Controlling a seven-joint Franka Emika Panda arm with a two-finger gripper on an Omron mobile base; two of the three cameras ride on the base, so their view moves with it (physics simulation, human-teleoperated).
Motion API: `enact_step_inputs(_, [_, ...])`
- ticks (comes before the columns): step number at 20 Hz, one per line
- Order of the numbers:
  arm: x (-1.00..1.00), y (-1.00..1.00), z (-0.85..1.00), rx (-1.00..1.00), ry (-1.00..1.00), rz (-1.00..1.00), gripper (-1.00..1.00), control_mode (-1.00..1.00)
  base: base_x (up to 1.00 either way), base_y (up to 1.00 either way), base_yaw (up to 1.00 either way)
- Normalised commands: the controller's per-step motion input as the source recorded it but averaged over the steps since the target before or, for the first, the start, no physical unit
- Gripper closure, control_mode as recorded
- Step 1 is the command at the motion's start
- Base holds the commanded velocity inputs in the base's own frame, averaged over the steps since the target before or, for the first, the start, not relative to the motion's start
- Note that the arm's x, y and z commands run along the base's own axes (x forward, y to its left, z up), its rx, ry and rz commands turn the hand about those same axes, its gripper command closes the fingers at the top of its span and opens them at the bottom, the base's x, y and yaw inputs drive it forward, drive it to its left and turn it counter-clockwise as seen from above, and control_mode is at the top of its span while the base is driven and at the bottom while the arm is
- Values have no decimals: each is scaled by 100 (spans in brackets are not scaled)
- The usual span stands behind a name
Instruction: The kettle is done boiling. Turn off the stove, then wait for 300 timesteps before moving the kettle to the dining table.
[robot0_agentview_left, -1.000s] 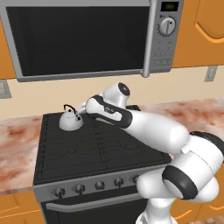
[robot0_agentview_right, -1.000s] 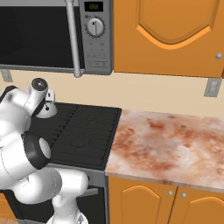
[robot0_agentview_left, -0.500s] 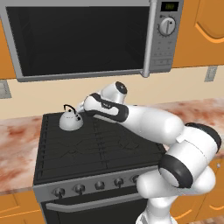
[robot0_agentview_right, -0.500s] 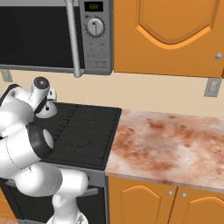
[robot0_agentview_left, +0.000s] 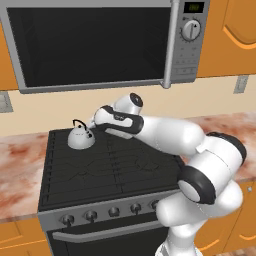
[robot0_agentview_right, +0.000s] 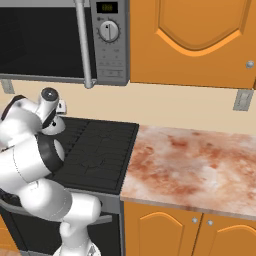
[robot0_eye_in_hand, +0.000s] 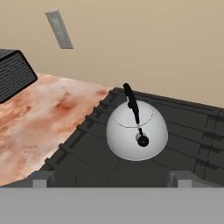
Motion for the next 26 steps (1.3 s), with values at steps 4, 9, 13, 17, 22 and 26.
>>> enact_step_inputs(4, [14,11,-9,-4,0,0,-100,-100,0,0,0])
enact_step_inputs(9, [16,15,-10,-4,-2,0,-100,-100,0,0,0])
enact_step_inputs(13, [16,11,-6,-2,-5,1,-100,-100,0,0,0])
enact_step_inputs(17, [12,9,-6,-1,-6,1,-100,-100,0,0,0])
enact_step_inputs(22, [5,3,-7,-1,-6,1,-100,-100,0,0,0])
enact_step_inputs(26, [4,1,-2,-2,-1,0,-100,-100,0,0,0])
